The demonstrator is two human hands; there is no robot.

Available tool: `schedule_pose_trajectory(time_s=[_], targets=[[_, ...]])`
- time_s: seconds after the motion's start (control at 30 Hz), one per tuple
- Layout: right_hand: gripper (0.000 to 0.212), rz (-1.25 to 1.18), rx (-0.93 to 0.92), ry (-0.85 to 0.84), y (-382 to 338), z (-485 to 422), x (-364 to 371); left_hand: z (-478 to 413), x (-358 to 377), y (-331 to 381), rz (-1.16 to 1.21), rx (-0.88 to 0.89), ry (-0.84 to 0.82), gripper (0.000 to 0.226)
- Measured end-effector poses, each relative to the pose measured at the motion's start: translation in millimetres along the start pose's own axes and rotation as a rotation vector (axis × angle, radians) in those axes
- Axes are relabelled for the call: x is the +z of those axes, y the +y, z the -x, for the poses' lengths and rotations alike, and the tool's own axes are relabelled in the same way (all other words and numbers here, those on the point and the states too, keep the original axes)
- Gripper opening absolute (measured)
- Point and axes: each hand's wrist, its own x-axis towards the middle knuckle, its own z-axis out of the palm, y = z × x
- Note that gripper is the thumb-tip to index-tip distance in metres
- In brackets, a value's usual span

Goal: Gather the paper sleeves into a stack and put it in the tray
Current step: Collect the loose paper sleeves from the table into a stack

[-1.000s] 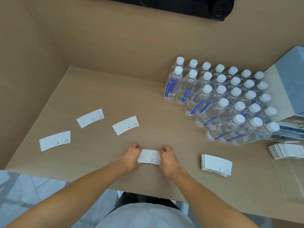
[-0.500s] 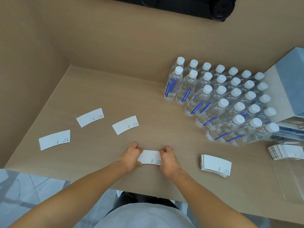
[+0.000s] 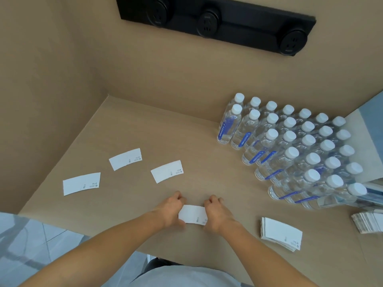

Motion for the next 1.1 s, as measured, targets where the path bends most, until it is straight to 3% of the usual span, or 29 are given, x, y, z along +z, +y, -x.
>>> schedule_pose_trajectory(time_s=[0.07, 0.3, 0.53, 0.9, 1.1], targets=[[0.061, 0.004, -0.013, -0.02, -2, -7, -14, -1, -13, -8, -0.028, -0.021, 0.006, 0.057], [0.043, -0.063, -0.137, 0.074, -30, -57, -66, -9, -67, -48, -0.023, -0.178, 0.152, 0.046], [0.045, 0.001, -0.228, 0.091, -65, -104, -102, -12, -102, -73, 0.045, -0.346, 0.205, 0.04], [0.05, 0.085, -0.253, 0.022, -80, -144, -112, -39, -100, -87, 0.055, -0.391, 0.215, 0.046], [0.041, 0.133, -0.251, 0.012, -72, -149, -93, -47, -77, -85, 0.021, -0.376, 0.182, 0.048]])
